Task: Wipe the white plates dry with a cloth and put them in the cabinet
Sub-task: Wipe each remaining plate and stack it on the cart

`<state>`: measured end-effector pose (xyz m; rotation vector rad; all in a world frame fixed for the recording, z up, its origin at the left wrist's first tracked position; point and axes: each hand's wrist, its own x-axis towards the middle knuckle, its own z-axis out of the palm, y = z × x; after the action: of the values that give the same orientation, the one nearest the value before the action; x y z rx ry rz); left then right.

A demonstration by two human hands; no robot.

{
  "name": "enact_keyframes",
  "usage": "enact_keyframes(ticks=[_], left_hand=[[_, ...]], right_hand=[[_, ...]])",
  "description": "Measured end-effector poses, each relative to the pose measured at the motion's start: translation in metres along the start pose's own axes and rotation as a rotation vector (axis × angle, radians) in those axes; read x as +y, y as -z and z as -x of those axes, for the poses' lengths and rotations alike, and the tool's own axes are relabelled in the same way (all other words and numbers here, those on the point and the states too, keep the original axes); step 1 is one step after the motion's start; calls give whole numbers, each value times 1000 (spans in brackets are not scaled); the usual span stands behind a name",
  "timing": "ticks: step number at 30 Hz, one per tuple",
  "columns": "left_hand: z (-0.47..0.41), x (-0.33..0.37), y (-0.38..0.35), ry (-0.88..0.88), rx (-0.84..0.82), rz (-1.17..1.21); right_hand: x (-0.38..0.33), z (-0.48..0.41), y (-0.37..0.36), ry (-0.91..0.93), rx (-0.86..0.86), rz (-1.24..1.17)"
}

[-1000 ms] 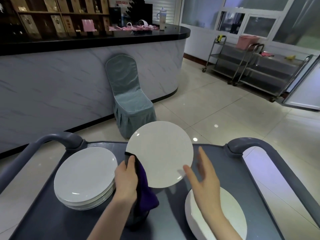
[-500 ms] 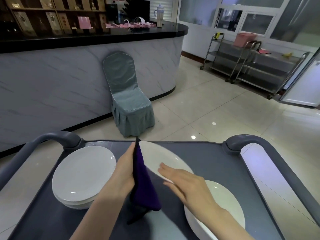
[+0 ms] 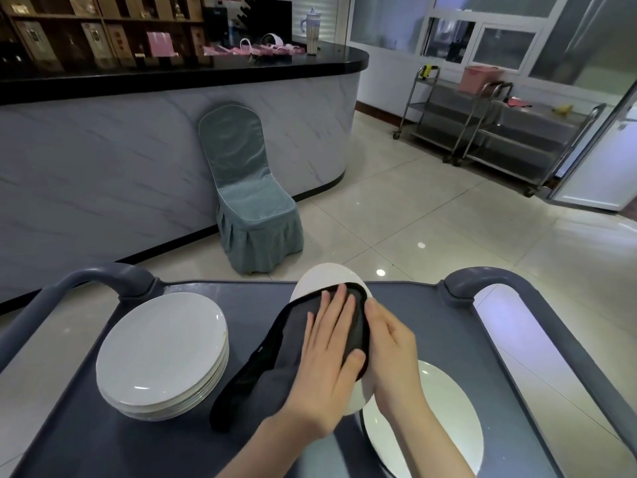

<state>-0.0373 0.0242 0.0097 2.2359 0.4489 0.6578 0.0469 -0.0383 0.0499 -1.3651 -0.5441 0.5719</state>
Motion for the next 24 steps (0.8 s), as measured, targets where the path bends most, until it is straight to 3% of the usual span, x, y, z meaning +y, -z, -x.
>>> enact_keyframes(ticks=[6, 12, 16, 20, 24], left_hand=[[-20, -13, 13, 189, 183, 359], [4, -6, -2, -18, 46, -34], [-6, -8, 7, 12, 46, 114], [-25, -15, 25, 168, 130, 272], [-7, -13, 18, 62, 24, 55]], right_hand=[[3, 11, -2, 71, -8, 190], [-2, -1, -1, 36, 16, 98], [0, 4, 1, 29, -44, 106], [4, 13, 0, 25, -110, 179], [7, 9, 4, 18, -48, 158]])
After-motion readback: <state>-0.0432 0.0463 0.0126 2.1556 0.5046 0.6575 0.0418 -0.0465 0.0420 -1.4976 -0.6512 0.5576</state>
